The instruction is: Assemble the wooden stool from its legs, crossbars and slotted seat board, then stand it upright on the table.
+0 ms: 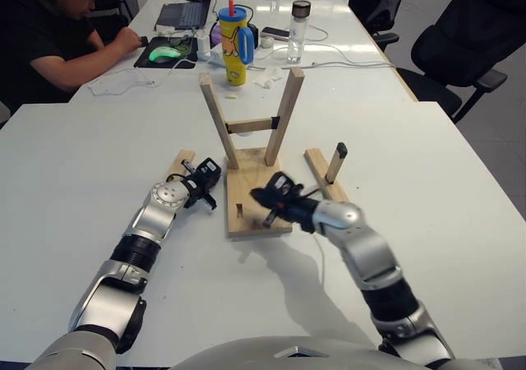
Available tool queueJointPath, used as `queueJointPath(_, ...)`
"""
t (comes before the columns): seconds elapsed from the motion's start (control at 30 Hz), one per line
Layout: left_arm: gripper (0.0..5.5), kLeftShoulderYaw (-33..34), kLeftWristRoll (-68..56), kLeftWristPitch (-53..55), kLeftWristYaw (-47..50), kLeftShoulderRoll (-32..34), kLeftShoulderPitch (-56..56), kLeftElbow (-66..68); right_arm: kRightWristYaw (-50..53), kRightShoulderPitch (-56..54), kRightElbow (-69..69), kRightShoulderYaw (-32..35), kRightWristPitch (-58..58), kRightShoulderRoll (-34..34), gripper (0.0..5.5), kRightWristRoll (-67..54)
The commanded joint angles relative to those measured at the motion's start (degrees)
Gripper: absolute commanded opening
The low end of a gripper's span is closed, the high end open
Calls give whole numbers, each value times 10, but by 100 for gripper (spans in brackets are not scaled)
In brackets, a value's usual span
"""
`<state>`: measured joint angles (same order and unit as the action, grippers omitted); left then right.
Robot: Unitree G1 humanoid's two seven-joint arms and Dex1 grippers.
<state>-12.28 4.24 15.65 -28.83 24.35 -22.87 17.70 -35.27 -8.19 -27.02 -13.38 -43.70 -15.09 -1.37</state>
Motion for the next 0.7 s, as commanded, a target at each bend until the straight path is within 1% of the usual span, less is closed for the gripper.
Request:
queueJointPath(0.03, 21, 72, -74, 22, -3, -10, 82, -135, 24, 68, -78, 59, -54, -35, 114, -16)
queueJointPath(0.07, 26, 91, -106, 32, -8, -20, 102, -168, 31, 80, -80, 73, -52, -40, 127, -18)
queueJointPath(0.17, 75, 121, -166, 59, -18, -30, 154, -247, 56, 105, -55, 108, -28, -54, 180, -12)
queueJointPath(0.3, 134, 152, -247, 103, -33, -38, 194, -320, 88, 94, -1, 133, -20, -61, 241, -5)
queueJointPath(0.47, 215, 144, -272, 130, -38, -33, 188, -340, 110, 81, 67, 133, -1, -76, 327, 7)
queueJointPath(0.6, 285, 130, -267, 136, -35, -35, 179, -336, 114, 58, 115, 114, 10, -82, 400, 18)
queueJointPath(0.67, 290, 124, -270, 139, -39, -36, 176, -338, 118, 46, 138, 108, 15, -82, 430, 22)
queueJointPath(0.7, 290, 123, -271, 139, -39, -36, 175, -337, 117, 36, 153, 104, 15, -79, 430, 19)
